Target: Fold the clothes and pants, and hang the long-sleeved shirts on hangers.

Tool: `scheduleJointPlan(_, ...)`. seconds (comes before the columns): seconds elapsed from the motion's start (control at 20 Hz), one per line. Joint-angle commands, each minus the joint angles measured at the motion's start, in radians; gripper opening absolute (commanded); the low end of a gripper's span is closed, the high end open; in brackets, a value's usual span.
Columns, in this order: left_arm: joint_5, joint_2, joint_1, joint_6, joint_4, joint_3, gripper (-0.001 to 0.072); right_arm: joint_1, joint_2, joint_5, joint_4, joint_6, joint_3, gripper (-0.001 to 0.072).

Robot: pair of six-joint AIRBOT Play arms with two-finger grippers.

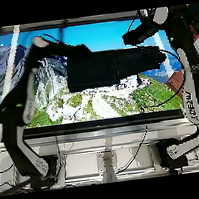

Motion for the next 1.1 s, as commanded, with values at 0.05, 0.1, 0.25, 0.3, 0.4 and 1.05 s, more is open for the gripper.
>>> scheduleJointPlan(0.05, -0.147, 0.045, 0.228, -0.102, 0.223, -0.042, 0.0612, 0.000, 0.000, -0.019, -0.014, 0.001, -0.003, 0.0036)
scheduleJointPlan(0.1, -0.147, 0.042, 0.264, -0.099, 0.197, -0.082, 0.0535, 0.000, 0.000, -0.026, -0.014, 0.001, -0.003, 0.0036)
scheduleJointPlan(0.25, -0.147, 0.018, 0.299, -0.099, 0.186, -0.206, 0.0537, 0.000, 0.000, -0.065, -0.014, 0.001, -0.003, 0.0036)
scheduleJointPlan(0.3, -0.146, 0.005, 0.290, -0.099, 0.186, -0.234, 0.0549, 0.000, 0.000, -0.076, -0.014, 0.001, -0.003, 0.0037)
scheduleJointPlan(0.4, -0.126, -0.034, 0.253, -0.099, 0.186, -0.250, 0.0570, 0.000, 0.000, -0.087, -0.013, 0.001, -0.003, 0.0037)
scheduleJointPlan(1.05, 0.071, -0.116, 0.074, -0.122, 0.159, -0.249, 0.0024, 0.001, 0.000, -0.085, 0.012, 0.000, -0.003, 0.0036)
